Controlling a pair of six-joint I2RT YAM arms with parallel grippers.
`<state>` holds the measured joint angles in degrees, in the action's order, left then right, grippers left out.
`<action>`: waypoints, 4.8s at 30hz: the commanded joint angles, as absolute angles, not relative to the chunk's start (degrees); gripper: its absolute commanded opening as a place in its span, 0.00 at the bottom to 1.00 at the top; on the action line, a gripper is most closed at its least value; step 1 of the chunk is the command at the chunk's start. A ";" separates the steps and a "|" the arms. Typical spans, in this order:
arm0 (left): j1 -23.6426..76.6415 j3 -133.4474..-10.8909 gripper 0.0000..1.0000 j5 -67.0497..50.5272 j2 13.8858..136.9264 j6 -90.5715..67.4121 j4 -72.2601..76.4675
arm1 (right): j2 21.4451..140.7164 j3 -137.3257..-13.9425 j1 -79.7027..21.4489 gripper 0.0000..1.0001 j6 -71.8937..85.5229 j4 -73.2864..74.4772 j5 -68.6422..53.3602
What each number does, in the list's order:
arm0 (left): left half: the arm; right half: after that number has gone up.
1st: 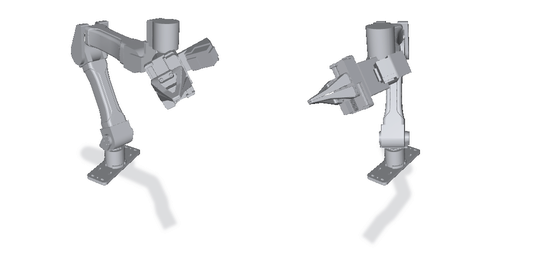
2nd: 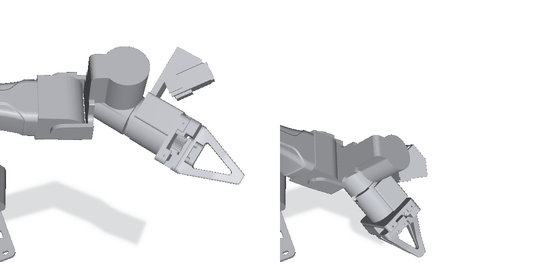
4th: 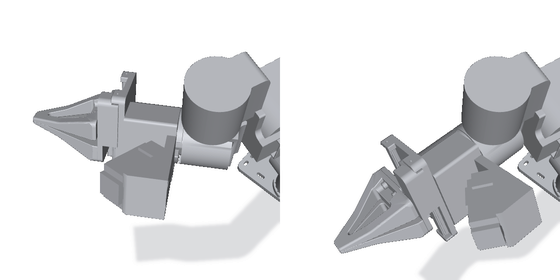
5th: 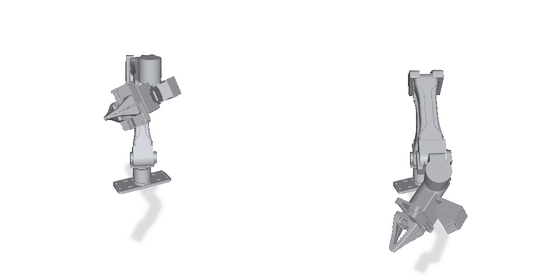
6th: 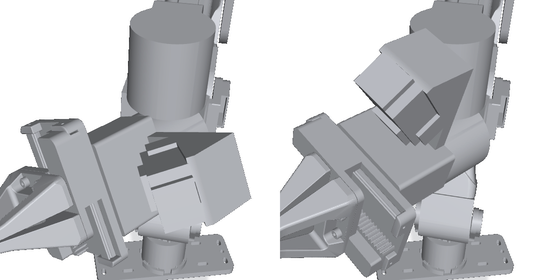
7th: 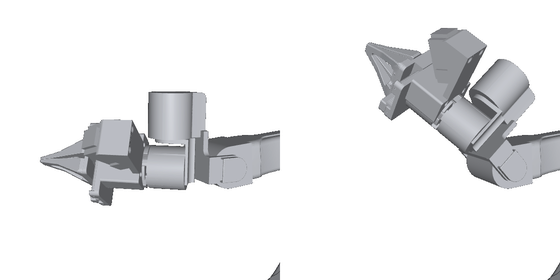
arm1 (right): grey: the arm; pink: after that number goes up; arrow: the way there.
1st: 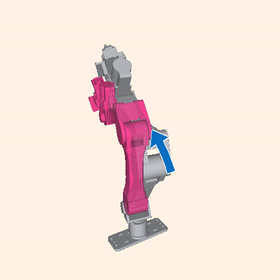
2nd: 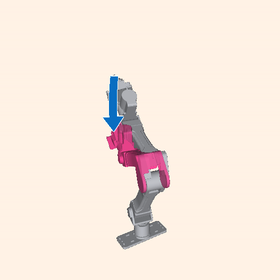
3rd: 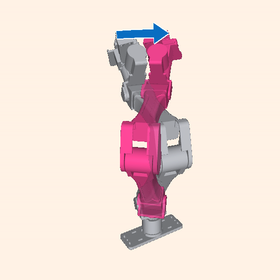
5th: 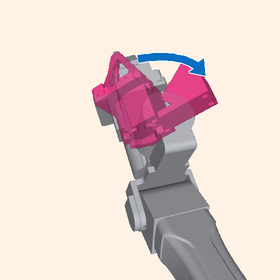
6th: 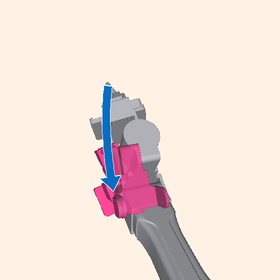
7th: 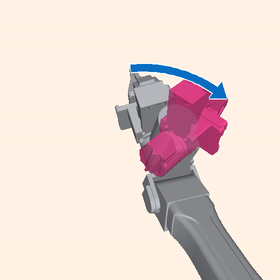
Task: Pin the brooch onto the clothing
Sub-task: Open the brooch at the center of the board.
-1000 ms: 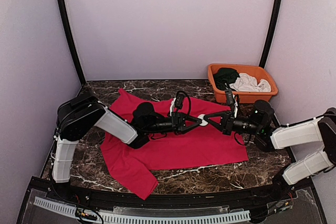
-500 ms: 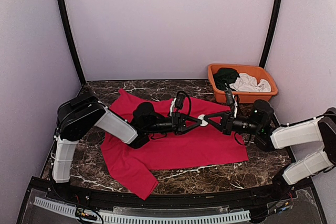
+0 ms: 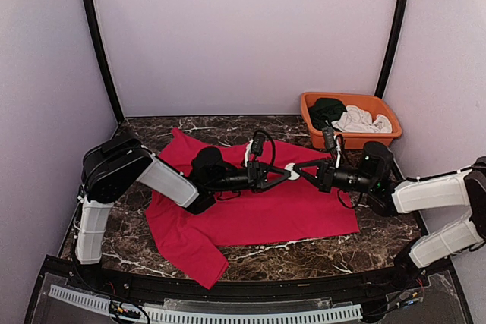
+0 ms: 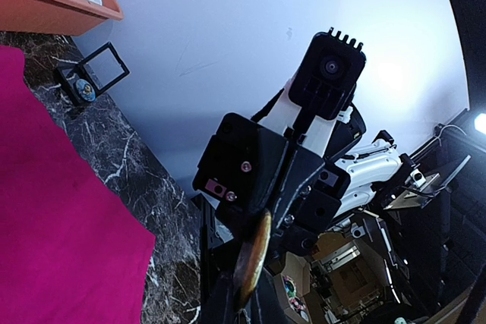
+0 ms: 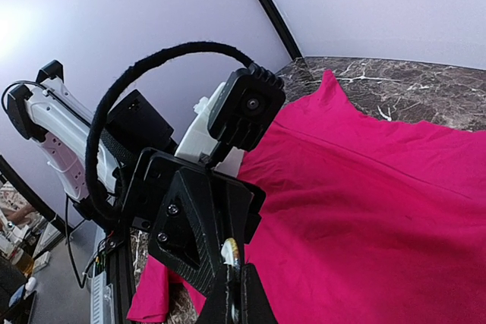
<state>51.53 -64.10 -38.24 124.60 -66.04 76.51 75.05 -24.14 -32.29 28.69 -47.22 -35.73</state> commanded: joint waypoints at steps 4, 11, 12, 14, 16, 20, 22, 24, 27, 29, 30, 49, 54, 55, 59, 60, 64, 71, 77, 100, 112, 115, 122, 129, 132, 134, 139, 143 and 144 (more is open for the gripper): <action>52.86 -65.76 0.04 -36.10 122.43 -62.65 79.32 | 74.59 -27.21 -35.26 0.00 24.98 -42.72 -33.84; 52.87 -65.90 0.06 -34.93 122.37 -61.49 75.71 | 75.08 -28.16 -36.86 0.00 23.35 -41.13 -34.09; 52.88 -65.82 0.07 -34.91 122.40 -61.37 75.49 | 74.84 -28.16 -36.98 0.00 23.32 -41.01 -34.14; 52.88 -65.69 0.08 -35.00 122.43 -61.12 75.74 | 74.18 -27.68 -36.98 0.00 23.21 -41.09 -33.79; 52.90 -65.65 0.12 -35.13 122.43 -60.79 75.40 | 73.39 -27.16 -36.96 0.00 23.03 -41.05 -33.28; 52.86 -65.47 0.18 -35.37 122.10 -60.66 75.53 | 72.61 -27.22 -36.96 0.00 23.52 -41.11 -33.98; 52.88 -65.31 0.19 -35.28 121.77 -60.09 75.15 | 72.59 -27.76 -36.99 0.00 23.80 -40.86 -34.58; 52.87 -64.84 0.22 -35.20 121.24 -59.58 75.03 | 72.56 -28.50 -37.00 0.00 23.82 -40.43 -35.33; 52.63 -63.88 0.29 -35.04 119.55 -58.14 73.78 | 72.00 -29.60 -37.00 0.00 22.97 -39.11 -35.39; 52.20 -63.21 0.35 -34.83 118.66 -57.45 73.59 | 71.66 -30.01 -36.96 0.00 22.49 -38.54 -35.25; 52.07 -62.85 0.39 -34.81 118.24 -57.41 73.75 | 71.52 -30.17 -36.92 0.00 22.33 -38.55 -35.28; 48.82 -56.95 0.80 -34.67 112.01 -53.54 72.43 | 67.34 -29.08 -34.11 0.00 25.12 -38.00 -38.68; 48.38 -55.24 0.96 -34.33 110.84 -52.43 72.46 | 66.60 -29.24 -33.84 0.00 25.63 -37.15 -38.59; 48.11 -55.00 0.97 -34.35 110.33 -52.14 72.06 | 66.31 -29.20 -33.84 0.00 25.54 -36.88 -38.36; 46.98 -53.24 0.99 -34.64 107.97 -50.60 71.25 | 65.61 -29.53 -33.75 0.00 25.14 -34.65 -37.26; 46.74 -52.38 0.99 -34.63 106.95 -50.09 71.13 | 65.71 -29.76 -33.75 0.00 25.18 -34.17 -37.08; 46.39 -52.15 0.99 -35.73 104.81 -47.44 67.40 | 65.97 -30.53 -33.68 0.00 26.34 -33.01 -36.77; 46.95 -55.05 0.99 -36.94 105.31 -44.52 60.07 | 65.39 -29.85 -33.74 0.00 27.04 -33.06 -35.82; 49.18 -59.39 0.99 -39.21 108.99 -44.63 56.78 | 66.09 -29.96 -33.84 0.00 26.76 -33.36 -36.00; 50.60 -68.32 0.39 -45.12 118.78 -54.99 63.98 | 65.36 -30.45 -34.80 0.00 23.79 -29.75 -34.43; 50.62 -67.32 0.43 -45.50 119.96 -59.33 69.61 | 64.00 -30.82 -34.70 0.00 22.91 -28.29 -33.33; 50.62 -68.08 0.35 -45.92 120.26 -59.68 69.53 | 63.85 -31.12 -34.74 0.00 22.60 -27.65 -33.22; 50.70 -68.38 0.29 -46.39 120.73 -60.98 70.08 | 63.11 -31.57 -34.75 0.00 21.91 -26.85 -32.35; 50.79 -69.08 0.30 -46.59 121.21 -61.72 70.49 | 63.35 -31.83 -34.70 0.00 21.79 -26.85 -32.74; 50.84 -69.37 0.30 -46.34 121.41 -61.88 70.67 | 63.34 -31.65 -34.73 0.00 21.80 -26.98 -32.79; 50.84 -69.66 0.29 -46.50 121.71 -62.06 70.79 | 63.41 -31.50 -34.80 0.00 21.75 -26.85 -32.71; 51.09 -70.29 0.23 -46.71 122.15 -62.18 70.72 | 62.96 -31.29 -34.80 0.00 21.54 -26.80 -32.44; 51.23 -70.31 0.18 -46.67 122.34 -62.03 70.66 | 62.81 -31.30 -34.85 0.00 21.45 -26.67 -32.39; 51.19 -70.27 0.18 -46.67 122.34 -62.09 70.70 | 62.79 -31.36 -34.81 0.00 21.38 -26.64 -32.35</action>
